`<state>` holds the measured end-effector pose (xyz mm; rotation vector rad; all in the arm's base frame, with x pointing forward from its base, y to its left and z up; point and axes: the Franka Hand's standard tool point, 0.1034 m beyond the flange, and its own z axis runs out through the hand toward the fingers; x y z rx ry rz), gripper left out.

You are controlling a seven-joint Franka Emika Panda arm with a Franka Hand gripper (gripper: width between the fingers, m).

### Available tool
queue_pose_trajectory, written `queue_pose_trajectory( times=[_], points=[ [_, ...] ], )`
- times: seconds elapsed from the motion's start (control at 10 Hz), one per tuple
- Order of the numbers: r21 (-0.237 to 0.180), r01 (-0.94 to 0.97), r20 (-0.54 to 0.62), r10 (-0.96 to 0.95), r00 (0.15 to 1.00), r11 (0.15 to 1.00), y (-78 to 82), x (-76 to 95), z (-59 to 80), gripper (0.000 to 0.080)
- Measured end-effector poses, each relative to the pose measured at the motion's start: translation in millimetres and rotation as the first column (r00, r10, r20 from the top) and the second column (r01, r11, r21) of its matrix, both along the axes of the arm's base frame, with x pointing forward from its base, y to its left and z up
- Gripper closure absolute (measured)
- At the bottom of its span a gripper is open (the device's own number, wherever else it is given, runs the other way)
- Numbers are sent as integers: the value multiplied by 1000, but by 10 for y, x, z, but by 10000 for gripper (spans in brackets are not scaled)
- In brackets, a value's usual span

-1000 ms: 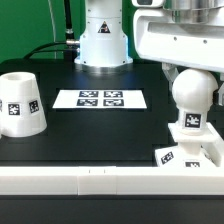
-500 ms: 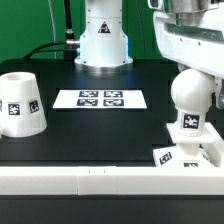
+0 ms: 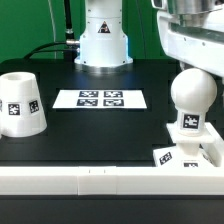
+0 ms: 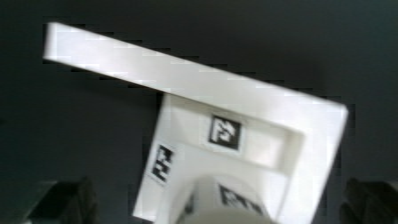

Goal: Assemble lamp

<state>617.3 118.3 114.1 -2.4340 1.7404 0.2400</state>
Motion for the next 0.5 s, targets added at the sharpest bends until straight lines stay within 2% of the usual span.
queue_pose_trajectory(
  times=[0.2, 0.3, 0.5],
  points=[
    [-1, -231, -3, 231, 973, 973, 60, -58, 72, 101],
    [7, -323, 15, 323, 946, 946, 31, -102, 97, 101],
    [23, -356, 24, 356, 934, 934, -144, -200, 128, 101]
  ],
)
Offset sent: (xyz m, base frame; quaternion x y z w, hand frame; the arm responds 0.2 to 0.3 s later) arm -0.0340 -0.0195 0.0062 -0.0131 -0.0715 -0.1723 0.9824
